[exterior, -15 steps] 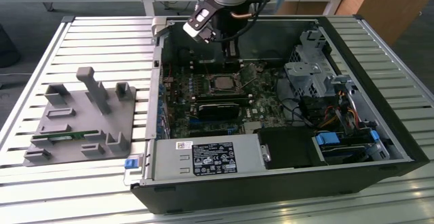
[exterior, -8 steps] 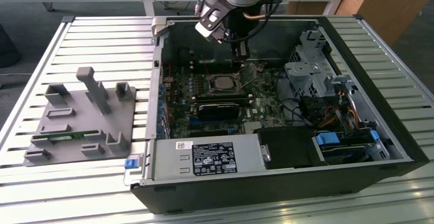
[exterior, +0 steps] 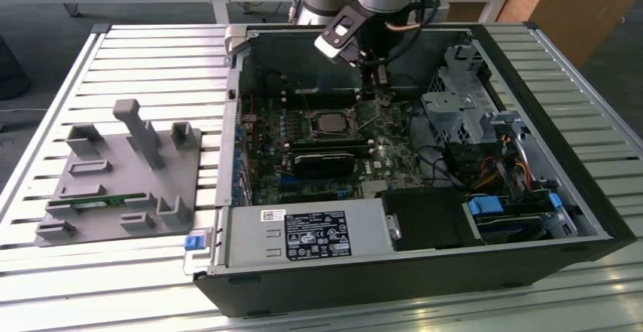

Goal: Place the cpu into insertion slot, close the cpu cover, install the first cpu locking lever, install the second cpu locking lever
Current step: 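Close the cpu cover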

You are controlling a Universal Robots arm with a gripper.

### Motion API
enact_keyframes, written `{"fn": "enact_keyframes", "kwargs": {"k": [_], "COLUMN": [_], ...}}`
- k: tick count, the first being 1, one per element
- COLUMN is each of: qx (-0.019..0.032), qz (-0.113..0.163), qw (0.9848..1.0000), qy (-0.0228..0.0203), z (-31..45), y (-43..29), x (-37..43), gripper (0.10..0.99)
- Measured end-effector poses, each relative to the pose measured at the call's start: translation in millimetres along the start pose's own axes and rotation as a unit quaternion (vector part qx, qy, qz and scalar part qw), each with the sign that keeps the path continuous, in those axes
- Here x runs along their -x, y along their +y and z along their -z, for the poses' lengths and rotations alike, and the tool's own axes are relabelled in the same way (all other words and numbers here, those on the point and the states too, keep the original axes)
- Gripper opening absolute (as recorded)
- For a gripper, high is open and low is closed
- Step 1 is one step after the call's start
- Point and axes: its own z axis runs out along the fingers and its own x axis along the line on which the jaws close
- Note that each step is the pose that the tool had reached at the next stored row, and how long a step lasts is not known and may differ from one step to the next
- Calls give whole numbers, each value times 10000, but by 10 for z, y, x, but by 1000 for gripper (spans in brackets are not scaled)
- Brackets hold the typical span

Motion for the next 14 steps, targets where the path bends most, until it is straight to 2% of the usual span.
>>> {"fn": "enact_keyframes", "kwargs": {"k": [3, 9, 14], "qx": [-1, -6, -11], "qz": [9, 134, 135], "qw": [10000, 9999, 9999], "qy": [0, 8, -9], "z": [-13, -39, -58], "y": [56, 114, 163], "x": [1, -1, -9], "gripper": [106, 106, 106]}}
